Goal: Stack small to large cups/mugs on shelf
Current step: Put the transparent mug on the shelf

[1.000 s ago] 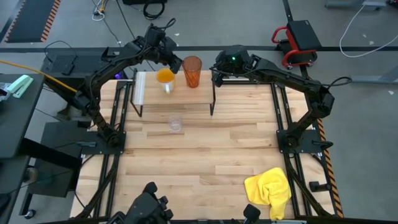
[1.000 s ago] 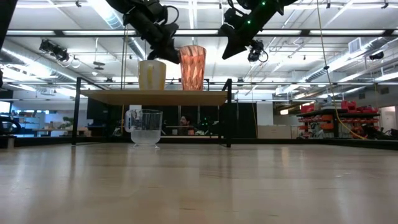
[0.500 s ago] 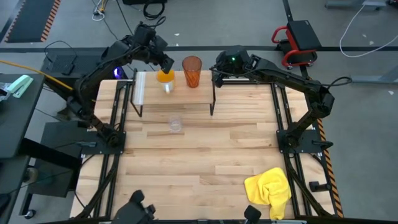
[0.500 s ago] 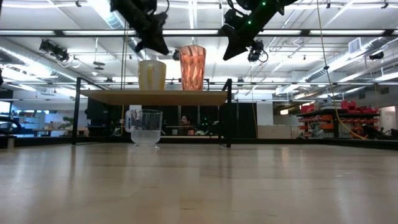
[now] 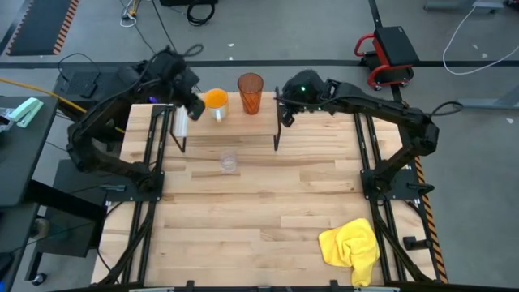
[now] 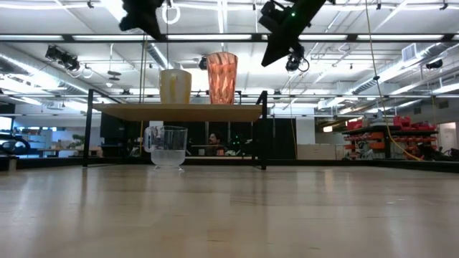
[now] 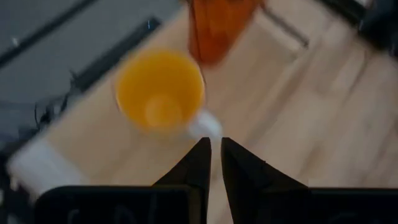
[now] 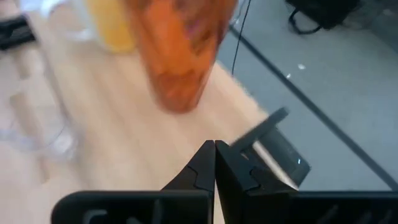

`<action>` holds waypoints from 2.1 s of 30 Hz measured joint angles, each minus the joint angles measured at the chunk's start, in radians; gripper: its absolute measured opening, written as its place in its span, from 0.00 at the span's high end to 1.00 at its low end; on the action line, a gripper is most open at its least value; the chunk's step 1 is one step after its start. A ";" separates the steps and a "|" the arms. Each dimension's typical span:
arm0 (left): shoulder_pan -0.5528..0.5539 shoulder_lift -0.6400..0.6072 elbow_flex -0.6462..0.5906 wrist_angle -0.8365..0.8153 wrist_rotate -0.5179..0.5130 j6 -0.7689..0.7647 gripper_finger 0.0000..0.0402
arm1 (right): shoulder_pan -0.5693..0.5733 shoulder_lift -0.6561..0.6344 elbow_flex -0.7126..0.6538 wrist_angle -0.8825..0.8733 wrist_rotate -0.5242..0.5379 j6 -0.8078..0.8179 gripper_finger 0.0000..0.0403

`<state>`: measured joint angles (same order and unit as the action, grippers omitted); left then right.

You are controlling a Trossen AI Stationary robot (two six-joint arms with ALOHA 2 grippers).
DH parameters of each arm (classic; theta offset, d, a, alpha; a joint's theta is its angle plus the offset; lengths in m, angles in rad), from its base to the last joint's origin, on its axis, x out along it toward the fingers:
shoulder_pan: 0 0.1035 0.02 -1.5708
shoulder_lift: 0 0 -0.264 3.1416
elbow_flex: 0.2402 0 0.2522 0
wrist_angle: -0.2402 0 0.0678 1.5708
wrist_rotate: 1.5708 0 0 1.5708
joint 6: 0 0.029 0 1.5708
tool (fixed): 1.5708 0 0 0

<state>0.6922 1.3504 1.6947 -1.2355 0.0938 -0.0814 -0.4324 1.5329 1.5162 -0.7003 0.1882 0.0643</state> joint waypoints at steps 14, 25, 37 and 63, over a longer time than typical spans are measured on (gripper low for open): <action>-0.242 -0.084 -0.289 -0.087 -0.274 -0.114 0.90 | 0.191 -0.040 -0.024 -0.423 0.256 0.213 0.96; -0.249 -0.301 -0.673 0.176 -0.274 -0.171 0.90 | 0.308 -0.237 -0.404 -0.374 0.267 0.435 0.96; -0.249 -0.329 -0.957 0.560 -0.119 -0.216 0.81 | 0.403 -0.381 -0.796 0.079 0.123 0.566 0.84; -0.400 -0.230 -1.035 0.814 -0.152 -0.248 0.79 | 0.449 0.269 -0.645 0.982 0.216 0.224 0.81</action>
<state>0.2917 1.1202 0.6595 -0.4216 -0.0578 -0.3298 0.0170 1.8017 0.8714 0.2820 0.4039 0.2885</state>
